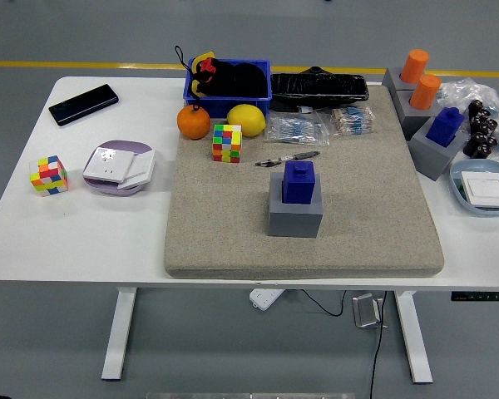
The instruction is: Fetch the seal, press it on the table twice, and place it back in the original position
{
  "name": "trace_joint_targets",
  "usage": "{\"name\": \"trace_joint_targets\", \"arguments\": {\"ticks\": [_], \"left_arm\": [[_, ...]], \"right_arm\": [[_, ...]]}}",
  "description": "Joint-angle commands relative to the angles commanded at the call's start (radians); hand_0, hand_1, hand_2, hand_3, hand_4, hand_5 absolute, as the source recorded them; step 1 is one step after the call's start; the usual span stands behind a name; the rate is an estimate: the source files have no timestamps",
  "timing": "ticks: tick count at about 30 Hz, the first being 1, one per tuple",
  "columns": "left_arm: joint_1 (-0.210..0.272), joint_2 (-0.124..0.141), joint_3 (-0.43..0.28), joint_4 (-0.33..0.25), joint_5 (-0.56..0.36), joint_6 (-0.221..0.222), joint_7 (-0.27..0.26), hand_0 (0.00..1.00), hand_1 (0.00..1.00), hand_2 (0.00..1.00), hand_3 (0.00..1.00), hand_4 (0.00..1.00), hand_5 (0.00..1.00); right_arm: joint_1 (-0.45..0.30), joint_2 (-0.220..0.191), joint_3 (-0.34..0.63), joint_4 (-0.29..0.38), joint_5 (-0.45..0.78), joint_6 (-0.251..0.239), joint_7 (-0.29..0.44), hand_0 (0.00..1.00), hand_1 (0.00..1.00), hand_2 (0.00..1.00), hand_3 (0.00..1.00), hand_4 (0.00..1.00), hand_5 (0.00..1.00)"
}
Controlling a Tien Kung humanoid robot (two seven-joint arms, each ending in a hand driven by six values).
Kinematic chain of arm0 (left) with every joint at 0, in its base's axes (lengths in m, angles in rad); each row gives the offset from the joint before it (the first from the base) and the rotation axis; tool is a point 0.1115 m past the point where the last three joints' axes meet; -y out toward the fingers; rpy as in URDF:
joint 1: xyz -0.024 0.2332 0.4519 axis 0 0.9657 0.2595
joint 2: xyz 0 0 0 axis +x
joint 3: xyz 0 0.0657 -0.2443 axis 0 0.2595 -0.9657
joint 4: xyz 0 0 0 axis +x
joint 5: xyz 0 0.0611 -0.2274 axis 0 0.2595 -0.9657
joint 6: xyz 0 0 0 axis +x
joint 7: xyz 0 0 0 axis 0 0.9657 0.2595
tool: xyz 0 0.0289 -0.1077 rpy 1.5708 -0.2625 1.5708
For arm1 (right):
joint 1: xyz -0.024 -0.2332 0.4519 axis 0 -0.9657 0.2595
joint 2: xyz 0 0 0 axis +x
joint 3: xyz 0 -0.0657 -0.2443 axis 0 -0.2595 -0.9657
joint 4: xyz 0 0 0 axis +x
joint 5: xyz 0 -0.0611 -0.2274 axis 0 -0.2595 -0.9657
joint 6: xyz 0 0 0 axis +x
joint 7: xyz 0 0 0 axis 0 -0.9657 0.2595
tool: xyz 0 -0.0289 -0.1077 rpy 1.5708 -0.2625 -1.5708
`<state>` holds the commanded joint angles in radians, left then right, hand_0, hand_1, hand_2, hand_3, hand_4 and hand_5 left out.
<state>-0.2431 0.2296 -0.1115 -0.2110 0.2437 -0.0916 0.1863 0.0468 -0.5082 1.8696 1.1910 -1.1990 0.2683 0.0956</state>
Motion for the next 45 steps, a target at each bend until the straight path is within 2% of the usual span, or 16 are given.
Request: {"name": "trace_joint_targets", "arguments": {"ticks": [10,31,45], "left_arm": [[-0.001,-0.002,-0.004,0.0,0.003,-0.002,0.0,0.722,0.692,0.68,0.749,0.681,0.271],[-0.004,-0.001,-0.012,0.0,0.008,-0.002,-0.002,0.722,0.692,0.679,0.749,0.676,0.273],[-0.008,0.004,0.007,0.0,0.003,-0.005,-0.003,0.722,0.692,0.679,0.749,0.674,0.269]], "right_arm": [[0.005,0.02,0.016,-0.006,-0.011,-0.03,0.024,0.87,0.846,0.838,0.798,0.998,0.916],[0.007,0.024,0.004,-0.009,-0.017,-0.034,-0.002,0.86,0.847,0.841,0.794,0.998,0.904],[0.007,0.026,0.0,-0.011,-0.019,-0.036,-0.003,0.858,0.848,0.839,0.792,0.998,0.89]]}}
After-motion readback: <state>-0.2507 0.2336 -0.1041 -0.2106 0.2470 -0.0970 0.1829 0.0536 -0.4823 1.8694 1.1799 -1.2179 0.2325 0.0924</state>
